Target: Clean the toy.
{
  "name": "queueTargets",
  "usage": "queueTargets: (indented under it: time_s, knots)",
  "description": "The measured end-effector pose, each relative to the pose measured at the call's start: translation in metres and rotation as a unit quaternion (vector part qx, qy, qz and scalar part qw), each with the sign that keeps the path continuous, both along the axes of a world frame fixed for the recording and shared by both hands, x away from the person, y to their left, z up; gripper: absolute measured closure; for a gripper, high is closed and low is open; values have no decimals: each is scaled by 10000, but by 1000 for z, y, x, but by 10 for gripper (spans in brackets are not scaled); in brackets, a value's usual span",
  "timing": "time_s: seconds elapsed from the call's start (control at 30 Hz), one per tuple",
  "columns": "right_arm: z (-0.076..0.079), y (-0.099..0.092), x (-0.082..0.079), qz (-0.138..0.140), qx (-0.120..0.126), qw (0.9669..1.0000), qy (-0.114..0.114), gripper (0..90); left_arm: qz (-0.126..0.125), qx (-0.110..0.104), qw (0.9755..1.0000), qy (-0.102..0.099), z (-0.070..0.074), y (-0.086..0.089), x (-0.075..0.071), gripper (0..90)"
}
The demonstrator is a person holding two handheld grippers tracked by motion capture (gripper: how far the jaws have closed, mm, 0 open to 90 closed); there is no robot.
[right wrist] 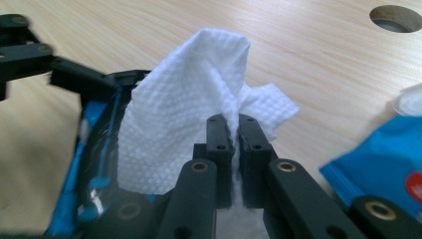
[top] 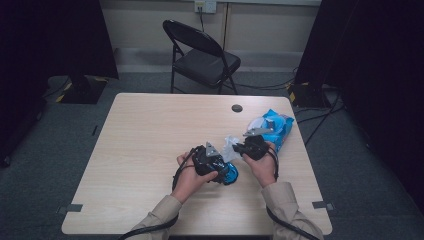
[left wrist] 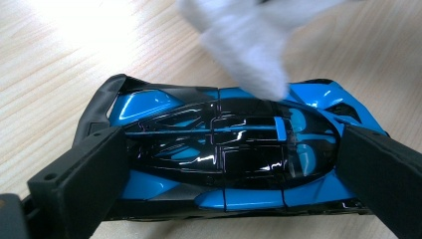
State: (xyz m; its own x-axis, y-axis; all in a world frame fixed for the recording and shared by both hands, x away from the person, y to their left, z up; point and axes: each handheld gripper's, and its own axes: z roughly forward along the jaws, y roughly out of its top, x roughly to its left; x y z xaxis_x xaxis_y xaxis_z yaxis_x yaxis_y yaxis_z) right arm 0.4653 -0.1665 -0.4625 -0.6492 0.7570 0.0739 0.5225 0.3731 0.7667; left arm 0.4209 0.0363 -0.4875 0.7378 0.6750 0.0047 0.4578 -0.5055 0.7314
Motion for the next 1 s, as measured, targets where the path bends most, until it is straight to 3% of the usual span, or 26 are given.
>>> queueTargets:
  time_s: [0.2,0.3,0.53,0.73,0.87,1.0]
  knots:
    - [-18,18,22,59,-439,9989,136,862,1,-20,10000,-6,0,0,0,0]
    - [-24,27,30,111,-457,9987,218,862,29,-11,10000,11,0,-1,0,0]
    - [-31,46,39,383,-357,9982,296,862,2,-82,10000,-34,-1,0,-1,0]
    - [-35,60,40,626,-239,9972,318,863,33,-17,10000,8,0,-1,-1,0]
    - [-37,56,42,747,-75,9964,382,864,12,-10,10000,12,0,-1,-1,0]
    - [-37,53,42,915,-97,9951,360,866,7,1,10000,-7,0,0,-1,0]
